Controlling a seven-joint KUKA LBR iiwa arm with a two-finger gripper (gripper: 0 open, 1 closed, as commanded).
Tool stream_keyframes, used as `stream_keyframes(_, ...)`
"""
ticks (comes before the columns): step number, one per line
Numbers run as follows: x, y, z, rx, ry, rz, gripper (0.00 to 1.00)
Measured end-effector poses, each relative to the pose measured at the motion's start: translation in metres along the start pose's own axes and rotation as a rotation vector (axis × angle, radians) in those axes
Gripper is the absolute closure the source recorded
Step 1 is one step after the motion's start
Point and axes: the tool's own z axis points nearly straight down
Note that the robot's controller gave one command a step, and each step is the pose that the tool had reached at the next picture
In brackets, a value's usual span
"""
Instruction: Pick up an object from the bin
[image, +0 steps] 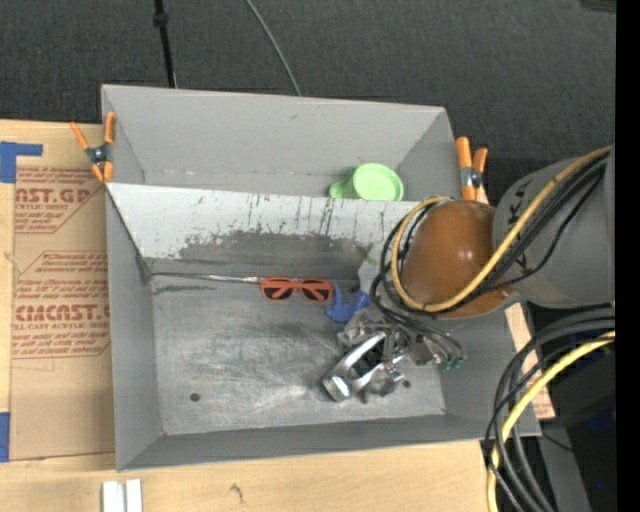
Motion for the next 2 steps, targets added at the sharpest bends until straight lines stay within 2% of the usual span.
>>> stream_keyframes(2,0.003,0.001,-0.017,-0.003,0.012,0.0,1.0)
